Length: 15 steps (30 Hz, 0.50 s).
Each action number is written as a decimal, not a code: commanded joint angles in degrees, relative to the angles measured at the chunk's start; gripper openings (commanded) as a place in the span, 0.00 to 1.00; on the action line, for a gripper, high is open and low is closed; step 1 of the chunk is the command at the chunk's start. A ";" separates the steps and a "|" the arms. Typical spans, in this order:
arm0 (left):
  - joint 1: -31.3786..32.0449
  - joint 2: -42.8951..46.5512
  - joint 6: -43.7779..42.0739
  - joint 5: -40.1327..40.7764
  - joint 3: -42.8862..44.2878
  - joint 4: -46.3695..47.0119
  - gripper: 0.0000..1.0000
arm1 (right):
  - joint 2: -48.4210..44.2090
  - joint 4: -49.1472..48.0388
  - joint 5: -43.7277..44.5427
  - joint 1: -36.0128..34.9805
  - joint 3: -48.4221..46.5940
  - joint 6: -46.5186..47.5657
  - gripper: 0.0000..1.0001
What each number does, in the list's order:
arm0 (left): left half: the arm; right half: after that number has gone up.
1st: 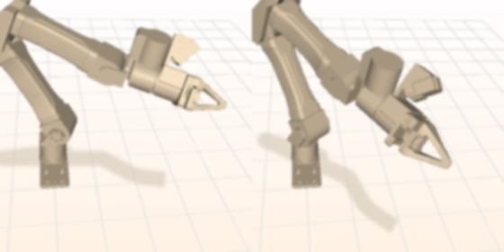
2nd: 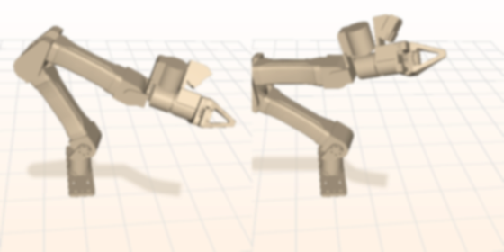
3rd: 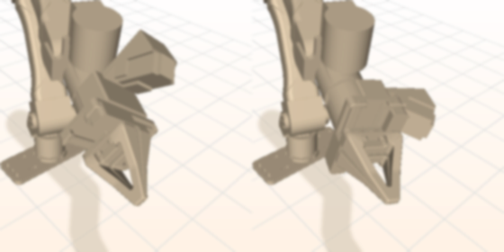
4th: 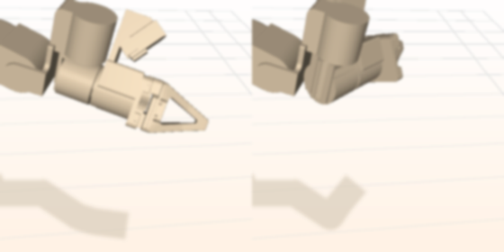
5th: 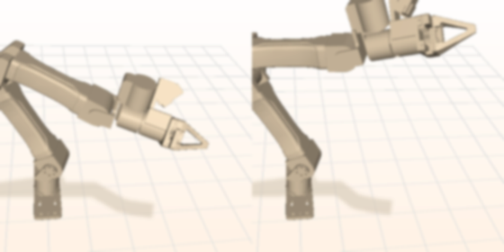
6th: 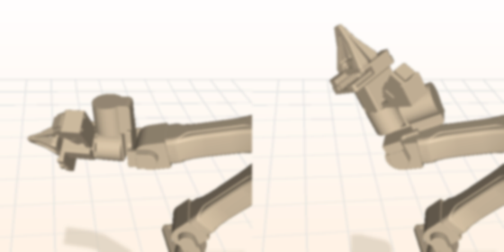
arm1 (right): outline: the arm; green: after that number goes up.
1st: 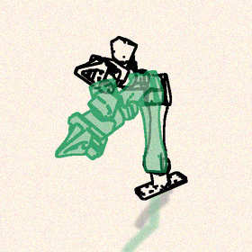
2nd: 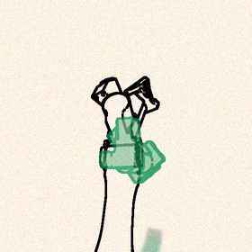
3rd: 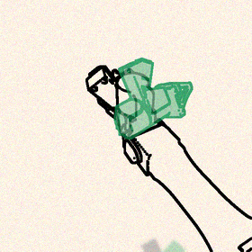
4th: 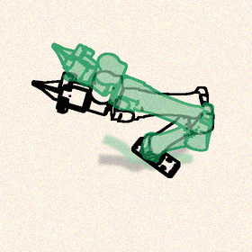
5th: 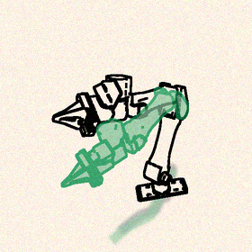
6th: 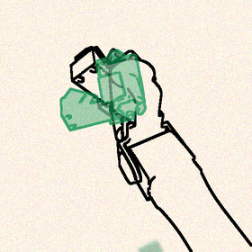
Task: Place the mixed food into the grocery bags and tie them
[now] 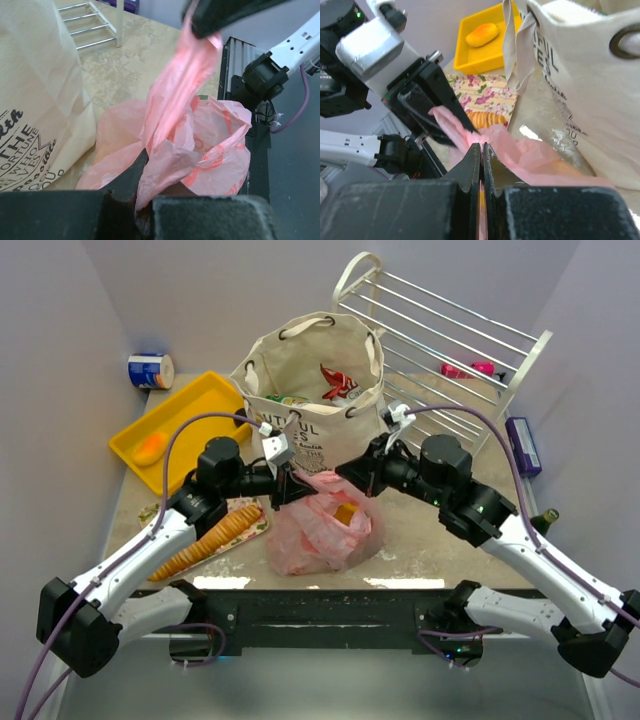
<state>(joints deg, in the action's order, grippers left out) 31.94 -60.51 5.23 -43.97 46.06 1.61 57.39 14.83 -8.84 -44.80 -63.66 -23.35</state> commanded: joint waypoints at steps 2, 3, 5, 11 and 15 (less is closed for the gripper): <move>-0.13 1.79 3.37 6.52 -0.62 2.61 0.00 | -4.47 -2.70 -2.76 -3.54 5.91 -4.76 0.00; -0.13 1.97 3.99 6.78 -0.97 3.22 0.00 | -4.65 -2.70 -2.41 -4.41 6.78 -5.29 0.00; -0.13 2.15 5.92 7.05 -1.76 4.81 0.00 | -4.04 -2.96 -1.71 -6.88 9.16 -6.61 0.00; -0.13 2.68 8.56 6.88 -3.96 6.83 0.00 | -3.51 -4.81 2.84 -8.64 15.93 -9.69 0.00; -0.13 3.38 9.62 5.74 -4.67 7.09 0.00 | -2.11 -3.32 8.39 -8.64 17.69 -9.17 0.00</move>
<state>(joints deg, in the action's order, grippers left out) 32.29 -59.11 12.21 -39.64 41.54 3.81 54.41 9.69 -6.15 -52.97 -47.51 -31.44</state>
